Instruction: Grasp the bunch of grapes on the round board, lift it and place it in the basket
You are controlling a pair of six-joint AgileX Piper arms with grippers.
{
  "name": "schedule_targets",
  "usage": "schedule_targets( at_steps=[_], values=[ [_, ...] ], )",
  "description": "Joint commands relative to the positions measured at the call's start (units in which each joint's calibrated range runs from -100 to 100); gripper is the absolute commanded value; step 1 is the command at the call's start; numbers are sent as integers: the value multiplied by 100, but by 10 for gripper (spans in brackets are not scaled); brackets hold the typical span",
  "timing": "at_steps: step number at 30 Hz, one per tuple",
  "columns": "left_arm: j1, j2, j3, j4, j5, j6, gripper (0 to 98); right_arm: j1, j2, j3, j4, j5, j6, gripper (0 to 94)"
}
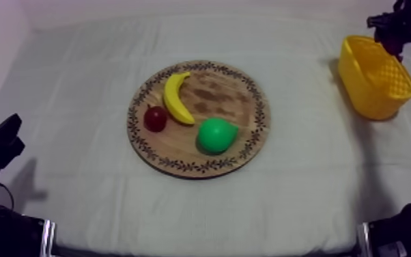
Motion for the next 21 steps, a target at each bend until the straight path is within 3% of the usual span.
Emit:
schedule_targets(
  at_steps=[1,13,21],
  values=[
    [0,0,-2,-2,-6,0,1,15,107,104,28,-18,-143,318],
    [0,0,-2,-2,-6,0,1,115,865,132,-58,-64,0,368],
    [0,0,-2,-2,-6,0,1,155,1214,32,-107,-142,176,568]
  ],
)
